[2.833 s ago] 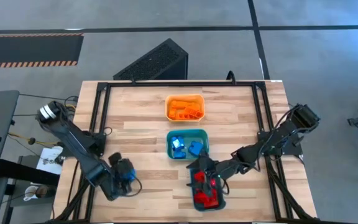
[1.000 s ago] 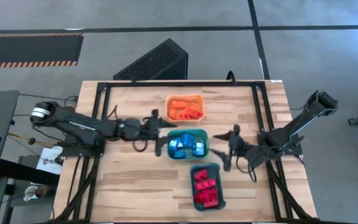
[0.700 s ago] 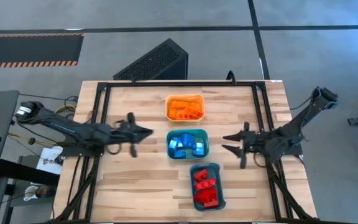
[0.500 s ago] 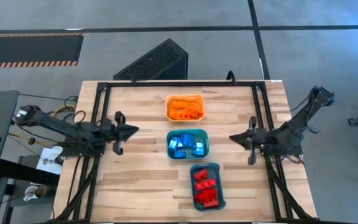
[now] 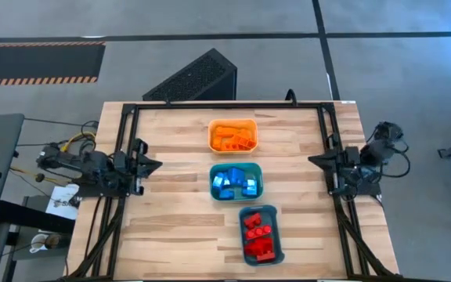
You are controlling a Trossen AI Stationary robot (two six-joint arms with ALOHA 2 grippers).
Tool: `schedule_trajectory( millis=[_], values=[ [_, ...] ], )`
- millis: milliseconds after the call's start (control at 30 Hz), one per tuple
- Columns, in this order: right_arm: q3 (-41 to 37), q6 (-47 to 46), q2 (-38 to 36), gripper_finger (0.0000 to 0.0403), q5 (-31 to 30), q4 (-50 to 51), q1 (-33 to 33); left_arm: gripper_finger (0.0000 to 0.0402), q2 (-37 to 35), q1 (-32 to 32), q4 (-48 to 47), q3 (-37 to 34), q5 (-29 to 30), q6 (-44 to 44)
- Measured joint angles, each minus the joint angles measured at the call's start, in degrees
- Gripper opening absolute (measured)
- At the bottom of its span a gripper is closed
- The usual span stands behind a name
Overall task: Sort & place blocks by color
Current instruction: Return to Home Position
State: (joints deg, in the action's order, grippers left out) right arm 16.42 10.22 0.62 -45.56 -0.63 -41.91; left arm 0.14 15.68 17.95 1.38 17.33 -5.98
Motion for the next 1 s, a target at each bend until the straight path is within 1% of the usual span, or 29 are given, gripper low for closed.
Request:
schedule_trajectory(
  millis=[100,200,333,433,500,600,700,833,1000],
  values=[
    [-2.02,2.85,-0.32,0.0009,-0.45,-1.55,0.45,0.0000,0.59,-0.33,0.32,-0.40,-0.16,-1.02],
    [-3.25,2.91,0.02,0.0004,2.57,-3.13,1.28,0.0000,0.40,-0.74,-5.28,-0.76,-1.04,1.25],
    [-7.31,-1.92,-0.41,0.0006,3.58,-1.86,2.90,0.0000,0.13,-0.70,-7.98,-0.76,-3.02,2.16],
    [-9.66,-5.77,-0.28,0.0007,3.71,-2.94,3.60,0.0000,0.07,-0.70,-8.52,-0.78,-3.79,2.22],
    [-11.99,-8.46,-0.23,0.0007,3.62,-1.94,4.27,0.0000,0.07,-0.72,-8.68,-0.80,-6.51,2.38],
    [-14.31,-12.41,-0.49,0.0007,3.55,-2.63,4.85,0.0000,0.09,-0.71,-8.36,-0.80,-13.30,2.33],
    [-15.64,-16.22,-0.27,0.0007,3.26,-3.44,5.42,0.0000,0.09,-0.70,-9.02,-0.82,-16.63,3.58],
    [-15.64,-19.94,0.04,0.0011,3.14,-3.49,5.76,0.0000,0.09,-0.70,-12.52,-0.85,-16.96,5.05],
    [-15.64,-20.30,0.09,0.0026,2.99,-3.47,5.79,0.0000,0.09,-0.70,-14.47,-0.90,-16.50,9.14]
  ],
)
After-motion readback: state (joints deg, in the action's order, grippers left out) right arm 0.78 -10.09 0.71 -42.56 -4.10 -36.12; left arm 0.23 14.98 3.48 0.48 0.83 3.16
